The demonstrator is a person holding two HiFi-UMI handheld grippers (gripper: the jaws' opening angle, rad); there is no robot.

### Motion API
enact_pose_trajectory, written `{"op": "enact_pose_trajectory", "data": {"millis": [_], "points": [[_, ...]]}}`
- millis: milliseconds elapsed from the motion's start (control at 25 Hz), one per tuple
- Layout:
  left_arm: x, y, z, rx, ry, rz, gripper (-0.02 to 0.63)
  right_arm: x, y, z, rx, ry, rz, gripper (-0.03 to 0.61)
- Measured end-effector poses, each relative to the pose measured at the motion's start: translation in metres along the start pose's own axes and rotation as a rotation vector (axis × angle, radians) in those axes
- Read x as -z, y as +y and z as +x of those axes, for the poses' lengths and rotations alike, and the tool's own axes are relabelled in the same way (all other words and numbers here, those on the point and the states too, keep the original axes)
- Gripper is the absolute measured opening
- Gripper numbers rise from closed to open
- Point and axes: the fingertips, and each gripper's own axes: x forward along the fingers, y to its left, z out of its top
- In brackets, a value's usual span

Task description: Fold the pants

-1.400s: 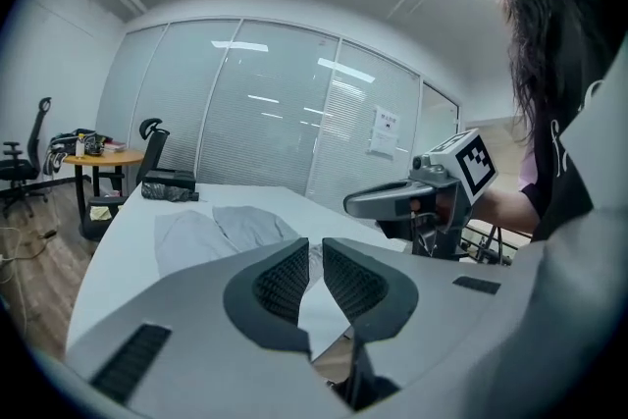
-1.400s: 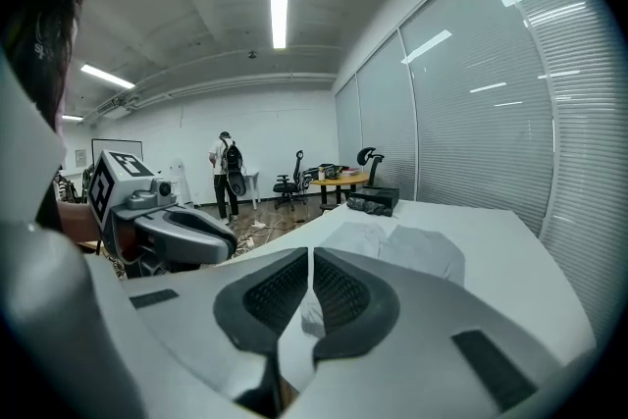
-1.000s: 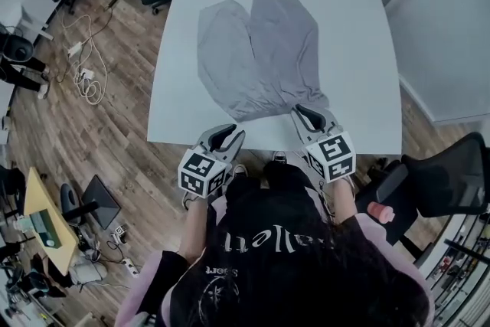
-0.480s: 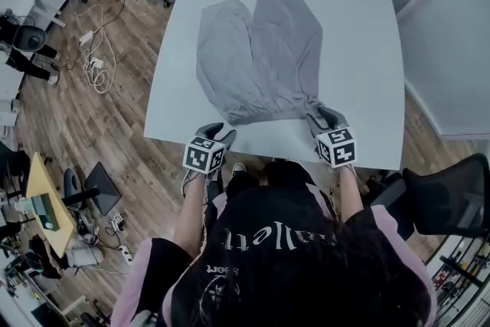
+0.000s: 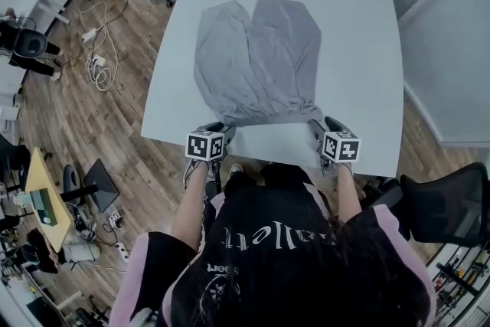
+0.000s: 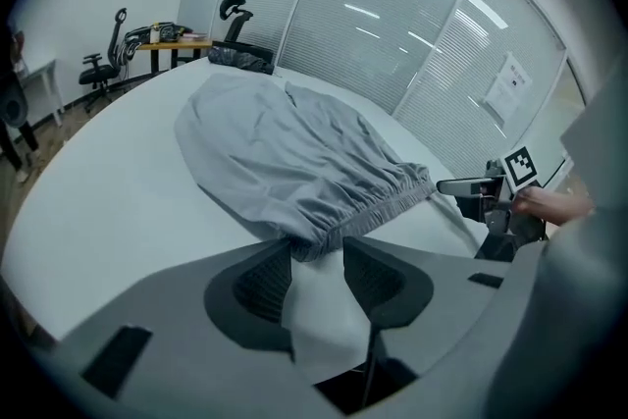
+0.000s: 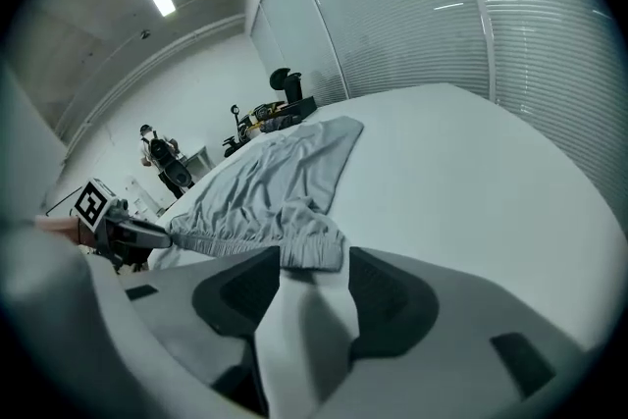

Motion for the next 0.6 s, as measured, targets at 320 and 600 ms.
{"op": "enact_pose_trajectory", "data": {"millis": [320,600], "points": [[0.002,0.005,0.002,-0.053,0.009,-0.016,0.106,-0.004,-0.006,0.009,0.004,0.009,0.029,0.122],[-0.001,-0.016,-0.012,-0.002,-0.055,-0.006,0.057,-0.014,0.01,-0.005,-0.076,-0.028,0.013,0.043]]}}
